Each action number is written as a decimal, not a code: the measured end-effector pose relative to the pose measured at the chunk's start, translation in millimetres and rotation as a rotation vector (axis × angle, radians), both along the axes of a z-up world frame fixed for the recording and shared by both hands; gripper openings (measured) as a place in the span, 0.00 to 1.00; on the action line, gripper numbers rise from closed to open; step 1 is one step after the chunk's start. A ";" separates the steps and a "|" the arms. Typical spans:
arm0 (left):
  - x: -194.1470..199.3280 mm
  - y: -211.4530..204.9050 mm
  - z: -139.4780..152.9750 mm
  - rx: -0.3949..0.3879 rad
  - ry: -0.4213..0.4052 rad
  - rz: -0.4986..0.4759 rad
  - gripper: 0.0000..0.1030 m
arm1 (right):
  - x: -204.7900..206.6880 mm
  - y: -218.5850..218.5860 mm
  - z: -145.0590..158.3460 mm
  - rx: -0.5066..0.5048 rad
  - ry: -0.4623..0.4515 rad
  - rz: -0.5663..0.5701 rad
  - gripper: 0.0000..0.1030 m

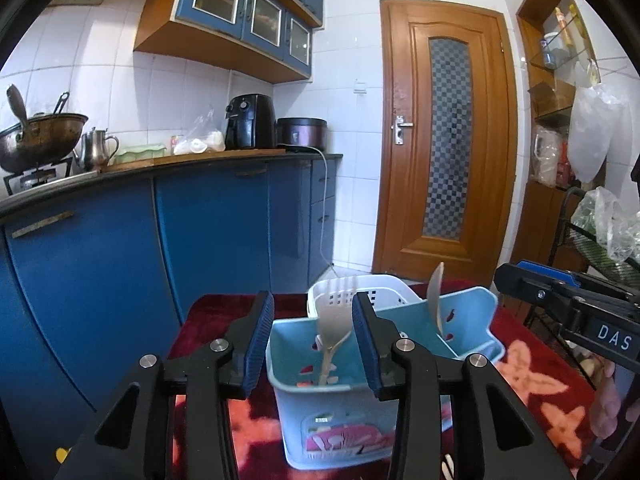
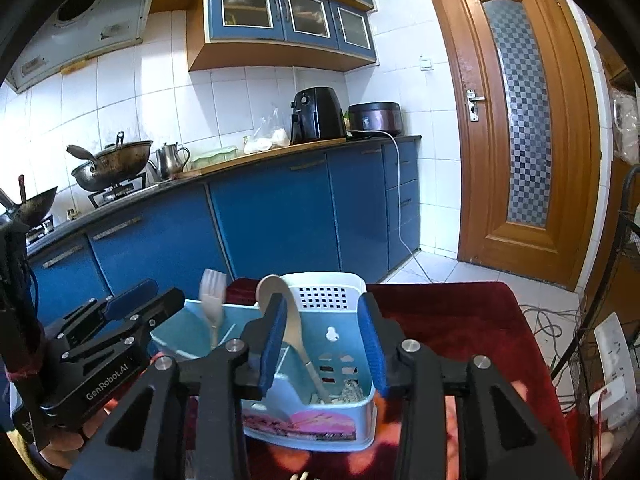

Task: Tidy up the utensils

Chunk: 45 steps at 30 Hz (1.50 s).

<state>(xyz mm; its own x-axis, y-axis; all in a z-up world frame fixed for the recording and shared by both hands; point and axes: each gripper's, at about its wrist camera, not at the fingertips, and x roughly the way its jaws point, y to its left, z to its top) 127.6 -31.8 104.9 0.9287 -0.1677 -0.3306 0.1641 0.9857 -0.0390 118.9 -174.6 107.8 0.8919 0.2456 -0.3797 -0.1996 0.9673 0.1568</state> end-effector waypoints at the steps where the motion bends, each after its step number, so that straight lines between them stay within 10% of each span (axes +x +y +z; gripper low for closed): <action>1: -2.3 2.3 1.5 -0.007 0.006 0.000 0.41 | -3.3 0.0 1.0 0.007 0.005 0.001 0.39; 45: -92.4 3.7 -77.8 -0.017 0.421 -0.084 0.41 | -100.5 -6.8 -94.3 0.116 0.391 -0.024 0.39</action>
<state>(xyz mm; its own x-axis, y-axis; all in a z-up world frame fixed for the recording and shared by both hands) 35.1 -28.1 27.1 0.6966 -0.2453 -0.6742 0.2097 0.9683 -0.1357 18.4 -181.4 13.5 0.6919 0.2871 -0.6625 -0.0805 0.9425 0.3244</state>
